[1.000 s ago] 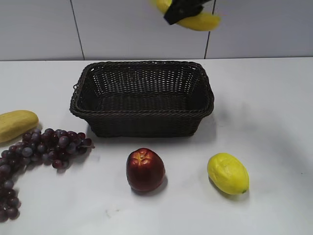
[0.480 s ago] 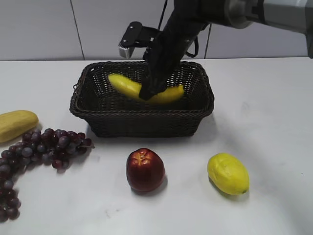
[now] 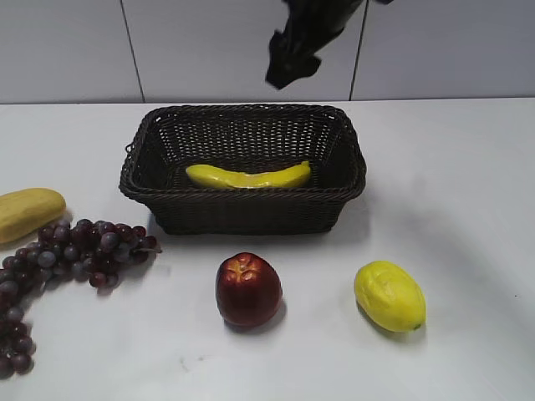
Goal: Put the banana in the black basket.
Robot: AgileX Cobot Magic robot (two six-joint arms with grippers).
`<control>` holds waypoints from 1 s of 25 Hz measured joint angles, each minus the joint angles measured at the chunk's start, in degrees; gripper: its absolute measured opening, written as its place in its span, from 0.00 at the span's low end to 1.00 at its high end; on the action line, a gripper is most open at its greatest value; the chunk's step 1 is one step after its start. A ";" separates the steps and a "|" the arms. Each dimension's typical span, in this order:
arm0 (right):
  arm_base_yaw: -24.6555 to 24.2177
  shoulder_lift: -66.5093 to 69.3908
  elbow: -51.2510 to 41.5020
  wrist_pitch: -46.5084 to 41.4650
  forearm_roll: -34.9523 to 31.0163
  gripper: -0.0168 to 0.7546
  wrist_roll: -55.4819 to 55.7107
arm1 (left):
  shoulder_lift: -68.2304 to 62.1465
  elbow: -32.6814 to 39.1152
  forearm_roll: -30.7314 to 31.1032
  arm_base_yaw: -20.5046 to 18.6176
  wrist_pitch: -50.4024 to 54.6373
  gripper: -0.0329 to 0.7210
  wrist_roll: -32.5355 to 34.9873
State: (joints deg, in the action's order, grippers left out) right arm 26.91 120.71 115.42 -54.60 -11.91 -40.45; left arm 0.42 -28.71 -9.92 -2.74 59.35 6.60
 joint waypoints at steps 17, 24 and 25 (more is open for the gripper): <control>-28.77 -8.08 -10.98 -14.49 2.96 0.76 32.64 | 0.00 0.00 0.00 0.00 0.00 0.62 0.00; -28.84 -28.62 -37.86 -14.68 4.99 0.76 32.88 | 0.00 0.00 0.00 0.00 0.00 0.62 0.00; -28.84 -31.74 -41.92 -14.14 5.04 0.76 32.88 | 0.00 0.00 0.00 0.00 0.00 0.62 0.00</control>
State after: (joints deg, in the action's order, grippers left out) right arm -1.92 88.97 73.50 -68.74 -6.86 -7.57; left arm 0.42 -28.71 -9.92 -2.74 59.35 6.60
